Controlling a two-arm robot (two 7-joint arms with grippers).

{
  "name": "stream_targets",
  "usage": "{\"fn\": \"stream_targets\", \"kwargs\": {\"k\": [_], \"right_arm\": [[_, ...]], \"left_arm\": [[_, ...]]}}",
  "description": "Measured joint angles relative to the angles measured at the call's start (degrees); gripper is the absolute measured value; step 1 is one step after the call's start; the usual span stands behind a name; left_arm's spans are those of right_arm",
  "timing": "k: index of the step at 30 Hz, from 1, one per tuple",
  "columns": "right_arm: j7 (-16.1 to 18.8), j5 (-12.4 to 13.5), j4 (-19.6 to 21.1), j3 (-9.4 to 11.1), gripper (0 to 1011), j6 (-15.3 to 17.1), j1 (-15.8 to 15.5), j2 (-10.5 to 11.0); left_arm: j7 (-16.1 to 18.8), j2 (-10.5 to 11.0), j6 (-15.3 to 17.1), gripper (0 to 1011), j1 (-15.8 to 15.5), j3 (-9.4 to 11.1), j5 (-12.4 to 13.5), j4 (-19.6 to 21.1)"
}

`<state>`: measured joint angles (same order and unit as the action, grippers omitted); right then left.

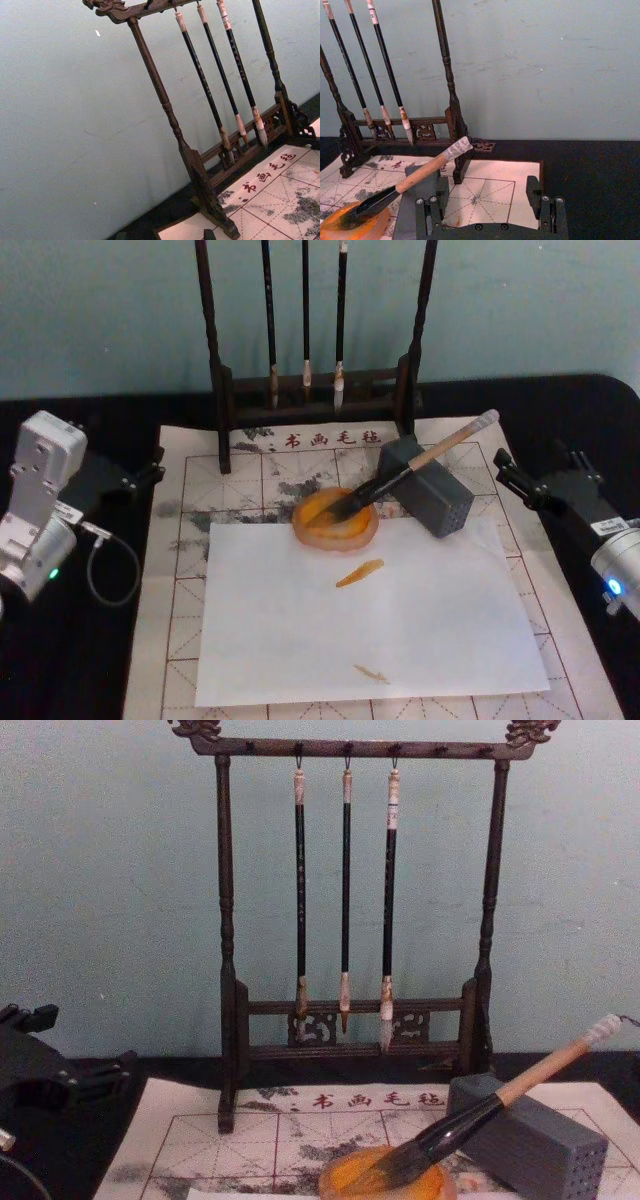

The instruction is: Pick up the brush from the inkstone, write on the paper, then place the brush back to its original position.

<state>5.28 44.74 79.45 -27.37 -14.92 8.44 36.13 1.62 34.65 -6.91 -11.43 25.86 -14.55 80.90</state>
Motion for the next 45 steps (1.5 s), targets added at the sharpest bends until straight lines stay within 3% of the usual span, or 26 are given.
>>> {"fn": "stream_targets", "kwargs": {"k": [45], "right_arm": [[0.00,0.00,0.00,0.00,1003,0.00,0.00,0.00]], "left_arm": [[0.00,0.00,0.00,1001,0.00,0.00,0.00,0.00]]}}
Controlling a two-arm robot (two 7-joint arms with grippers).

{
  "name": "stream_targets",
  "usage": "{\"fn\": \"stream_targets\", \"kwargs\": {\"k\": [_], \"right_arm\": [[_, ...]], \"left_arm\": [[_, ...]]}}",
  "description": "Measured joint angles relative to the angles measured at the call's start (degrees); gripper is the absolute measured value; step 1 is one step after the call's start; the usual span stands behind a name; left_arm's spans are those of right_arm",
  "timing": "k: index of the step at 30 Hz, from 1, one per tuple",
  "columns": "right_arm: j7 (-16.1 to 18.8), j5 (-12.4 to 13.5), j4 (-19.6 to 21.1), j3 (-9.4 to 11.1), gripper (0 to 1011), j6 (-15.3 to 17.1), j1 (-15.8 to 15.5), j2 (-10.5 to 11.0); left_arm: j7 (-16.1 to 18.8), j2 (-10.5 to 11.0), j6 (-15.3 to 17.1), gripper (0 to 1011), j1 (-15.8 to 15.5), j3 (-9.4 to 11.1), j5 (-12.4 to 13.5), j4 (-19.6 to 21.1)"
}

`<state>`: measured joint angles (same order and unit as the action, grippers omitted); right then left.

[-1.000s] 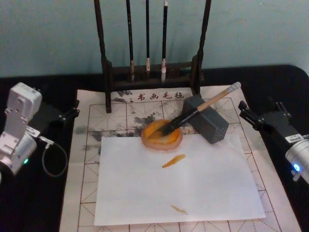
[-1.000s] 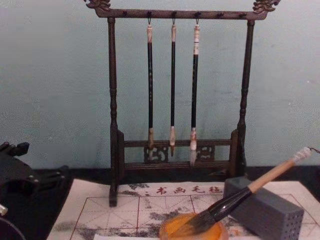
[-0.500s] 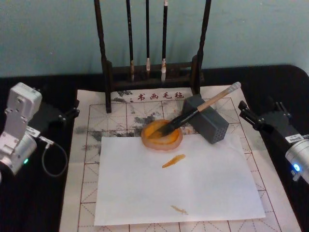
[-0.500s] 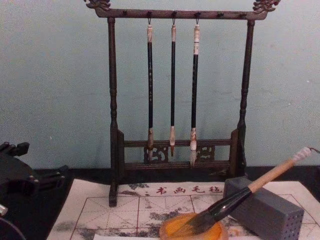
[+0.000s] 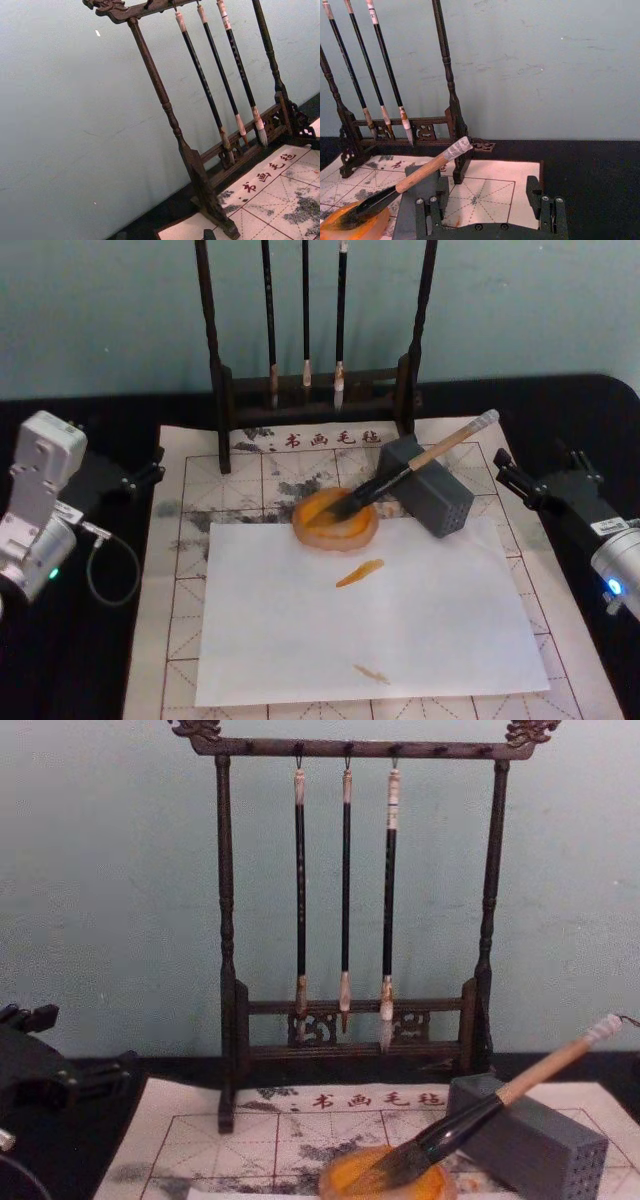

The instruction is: Pick up the brush from the inkstone, write on the paper, then place the brush back to its original position.

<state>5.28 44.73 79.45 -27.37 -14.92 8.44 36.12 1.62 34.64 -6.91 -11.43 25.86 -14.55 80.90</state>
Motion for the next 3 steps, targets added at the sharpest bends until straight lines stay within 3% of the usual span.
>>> {"fn": "stream_targets", "kwargs": {"k": [3], "right_arm": [[0.00,0.00,0.00,0.00,1002,0.00,0.00,0.00]], "left_arm": [[0.00,0.00,0.00,1001,0.00,0.00,0.00,0.00]]}}
